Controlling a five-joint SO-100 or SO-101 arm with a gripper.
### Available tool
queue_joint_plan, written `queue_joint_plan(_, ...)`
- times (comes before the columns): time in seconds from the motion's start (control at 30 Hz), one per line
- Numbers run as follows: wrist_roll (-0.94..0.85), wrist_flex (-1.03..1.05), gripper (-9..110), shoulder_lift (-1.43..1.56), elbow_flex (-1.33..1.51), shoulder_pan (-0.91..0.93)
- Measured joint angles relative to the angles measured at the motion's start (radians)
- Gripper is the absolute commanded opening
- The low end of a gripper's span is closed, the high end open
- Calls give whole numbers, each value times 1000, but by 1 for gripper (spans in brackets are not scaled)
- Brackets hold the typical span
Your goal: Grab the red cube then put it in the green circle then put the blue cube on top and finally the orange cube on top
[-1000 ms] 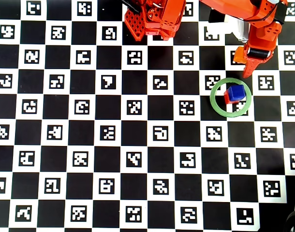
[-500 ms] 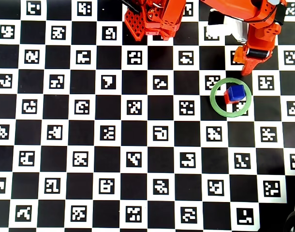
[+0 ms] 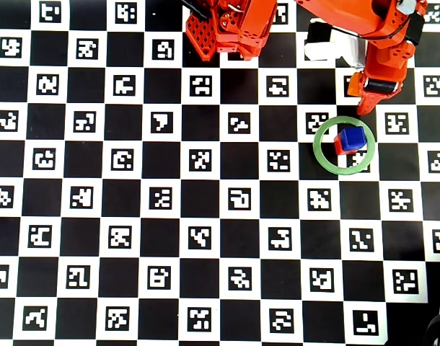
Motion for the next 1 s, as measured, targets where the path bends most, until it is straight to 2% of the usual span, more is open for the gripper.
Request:
queue_joint_plan(0.3,-8,-28,14,3,6,2)
queue_joint_plan(0.73,-18,-31,13,3,6,2)
queue_joint_plan(1.0,-107,80,12,14,-20,34)
